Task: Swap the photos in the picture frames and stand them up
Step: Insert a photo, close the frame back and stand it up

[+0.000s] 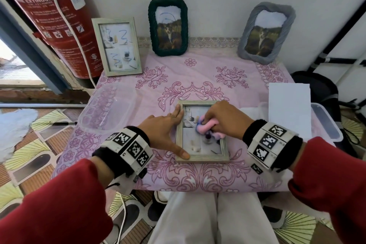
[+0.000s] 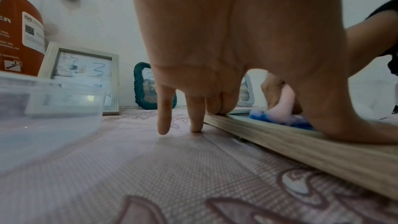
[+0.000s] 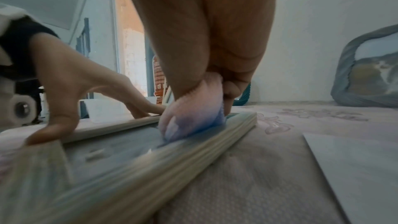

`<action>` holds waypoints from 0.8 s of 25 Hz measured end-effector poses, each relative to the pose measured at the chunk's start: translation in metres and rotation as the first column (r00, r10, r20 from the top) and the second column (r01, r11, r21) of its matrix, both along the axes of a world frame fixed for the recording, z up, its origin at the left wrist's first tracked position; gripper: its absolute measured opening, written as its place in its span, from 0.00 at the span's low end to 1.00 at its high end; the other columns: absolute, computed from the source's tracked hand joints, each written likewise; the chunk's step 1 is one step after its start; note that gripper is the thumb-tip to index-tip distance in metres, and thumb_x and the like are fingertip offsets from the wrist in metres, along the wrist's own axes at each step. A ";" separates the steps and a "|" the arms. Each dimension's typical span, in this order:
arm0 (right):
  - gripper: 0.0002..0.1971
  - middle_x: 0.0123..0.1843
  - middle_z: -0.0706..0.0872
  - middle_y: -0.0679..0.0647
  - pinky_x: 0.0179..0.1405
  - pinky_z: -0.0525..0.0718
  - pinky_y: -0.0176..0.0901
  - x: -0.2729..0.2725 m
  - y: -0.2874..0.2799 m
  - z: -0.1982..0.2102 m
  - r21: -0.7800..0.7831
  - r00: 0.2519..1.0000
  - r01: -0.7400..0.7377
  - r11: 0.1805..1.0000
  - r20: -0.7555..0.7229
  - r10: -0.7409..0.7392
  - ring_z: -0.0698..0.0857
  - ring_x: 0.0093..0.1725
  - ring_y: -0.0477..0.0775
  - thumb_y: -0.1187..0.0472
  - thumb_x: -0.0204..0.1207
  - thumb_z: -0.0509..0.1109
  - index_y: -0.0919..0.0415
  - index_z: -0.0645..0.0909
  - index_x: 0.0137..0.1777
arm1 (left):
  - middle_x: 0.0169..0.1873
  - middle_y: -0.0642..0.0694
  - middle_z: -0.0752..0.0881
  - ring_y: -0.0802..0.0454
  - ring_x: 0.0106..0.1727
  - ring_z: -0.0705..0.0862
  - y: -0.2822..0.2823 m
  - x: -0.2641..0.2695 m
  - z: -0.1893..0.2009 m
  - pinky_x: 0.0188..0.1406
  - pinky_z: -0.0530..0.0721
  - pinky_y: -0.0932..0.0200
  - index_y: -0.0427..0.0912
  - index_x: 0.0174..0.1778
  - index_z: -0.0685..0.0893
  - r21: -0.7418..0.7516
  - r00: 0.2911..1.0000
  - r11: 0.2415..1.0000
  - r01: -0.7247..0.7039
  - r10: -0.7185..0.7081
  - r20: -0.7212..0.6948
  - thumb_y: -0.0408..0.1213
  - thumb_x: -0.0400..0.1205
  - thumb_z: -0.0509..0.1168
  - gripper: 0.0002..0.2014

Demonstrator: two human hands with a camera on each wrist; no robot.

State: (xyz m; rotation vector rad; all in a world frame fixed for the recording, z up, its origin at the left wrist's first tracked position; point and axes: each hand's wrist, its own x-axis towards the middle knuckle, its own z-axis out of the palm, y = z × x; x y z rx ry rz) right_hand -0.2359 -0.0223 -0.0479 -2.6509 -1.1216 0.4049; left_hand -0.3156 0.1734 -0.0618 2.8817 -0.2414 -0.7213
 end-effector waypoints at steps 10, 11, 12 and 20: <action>0.10 0.37 0.89 0.66 0.42 0.83 0.52 0.038 0.021 -0.005 0.013 0.999 -0.026 1.000 0.035 0.025 0.86 0.40 0.62 0.71 0.59 0.69 0.68 0.89 0.39 | 0.81 0.56 0.35 0.51 0.74 0.72 -0.001 0.000 0.000 0.74 0.67 0.49 0.51 0.82 0.39 -0.038 1.000 0.999 -0.021 0.022 0.009 0.73 0.59 0.69 0.64; 0.10 0.37 0.90 0.66 0.43 0.82 0.51 0.037 0.021 -0.006 0.032 0.999 -0.024 0.999 0.041 0.023 0.86 0.40 0.61 0.71 0.60 0.70 0.67 0.89 0.41 | 0.81 0.56 0.35 0.50 0.74 0.72 -0.001 0.000 0.000 0.74 0.67 0.49 0.51 0.82 0.40 -0.041 1.000 0.999 -0.024 0.024 0.008 0.73 0.59 0.69 0.64; 0.10 0.37 0.90 0.65 0.42 0.81 0.48 0.035 0.022 -0.007 0.047 0.999 -0.034 0.998 0.044 0.032 0.86 0.40 0.60 0.70 0.61 0.70 0.66 0.90 0.42 | 0.82 0.56 0.36 0.51 0.74 0.72 -0.001 0.000 0.000 0.74 0.67 0.50 0.51 0.82 0.40 -0.041 1.000 0.999 -0.023 0.024 0.011 0.73 0.59 0.69 0.64; 0.06 0.27 0.80 0.66 0.32 0.76 0.57 -0.007 0.037 -0.005 0.003 0.959 -0.283 0.959 0.009 0.283 0.77 0.29 0.66 0.73 0.58 0.67 0.69 0.75 0.23 | 0.82 0.58 0.38 0.51 0.71 0.75 -0.001 -0.001 0.002 0.74 0.68 0.51 0.54 0.82 0.41 -0.055 1.000 0.998 -0.029 0.029 -0.001 0.73 0.59 0.70 0.63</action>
